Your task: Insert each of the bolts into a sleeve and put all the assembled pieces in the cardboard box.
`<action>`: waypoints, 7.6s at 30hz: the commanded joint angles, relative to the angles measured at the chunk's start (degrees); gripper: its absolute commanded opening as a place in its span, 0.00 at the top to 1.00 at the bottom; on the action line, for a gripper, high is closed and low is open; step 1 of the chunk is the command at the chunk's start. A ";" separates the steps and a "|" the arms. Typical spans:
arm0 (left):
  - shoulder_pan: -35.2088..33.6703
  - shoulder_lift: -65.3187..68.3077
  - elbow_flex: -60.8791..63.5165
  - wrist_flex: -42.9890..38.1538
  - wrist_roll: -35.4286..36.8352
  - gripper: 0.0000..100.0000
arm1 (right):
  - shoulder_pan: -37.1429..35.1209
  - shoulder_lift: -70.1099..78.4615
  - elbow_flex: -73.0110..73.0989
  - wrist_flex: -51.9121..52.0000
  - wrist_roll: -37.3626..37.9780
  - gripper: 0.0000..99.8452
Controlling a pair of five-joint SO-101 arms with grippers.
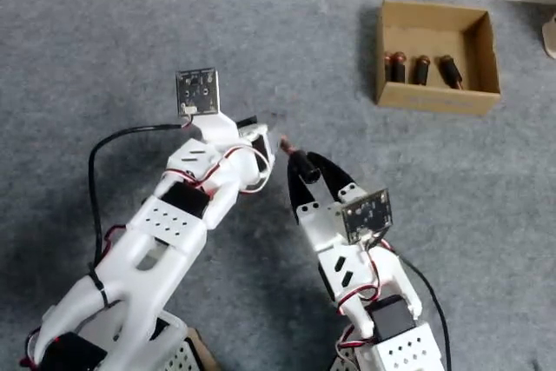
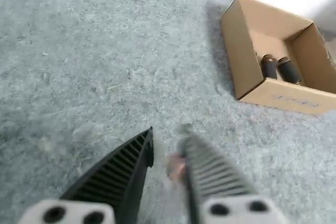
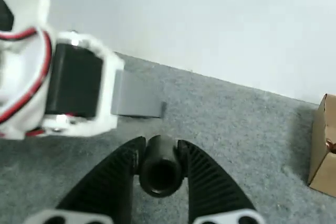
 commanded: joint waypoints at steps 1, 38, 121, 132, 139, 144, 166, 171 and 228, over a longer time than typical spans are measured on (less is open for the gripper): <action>-0.22 -0.66 -3.21 0.35 0.26 0.97 | -2.07 -1.80 1.71 0.13 2.64 0.99; -10.07 -0.66 -1.45 0.18 0.26 0.97 | 6.81 44.79 -13.85 28.88 6.86 0.99; -10.42 -0.57 0.31 0.09 0.26 0.97 | 11.38 61.58 -28.35 47.69 19.08 1.00; -10.42 -0.57 0.31 0.09 0.26 0.97 | 15.34 61.58 -28.53 36.53 18.99 1.00; -10.42 -0.57 0.40 0.09 0.18 0.97 | 15.34 61.58 -28.70 33.10 18.99 1.00; -10.42 -0.57 0.40 0.09 0.18 0.97 | 15.34 61.58 -28.70 33.10 19.16 0.97; -10.42 -0.40 0.40 0.09 0.18 0.97 | 14.99 61.67 -32.57 33.10 18.81 0.86; -10.33 -0.31 0.40 0.09 0.18 0.97 | 14.90 61.67 -32.57 33.01 17.23 0.86; -3.56 -0.57 6.55 18.46 9.23 0.97 | 9.71 78.55 -33.45 23.69 8.26 0.99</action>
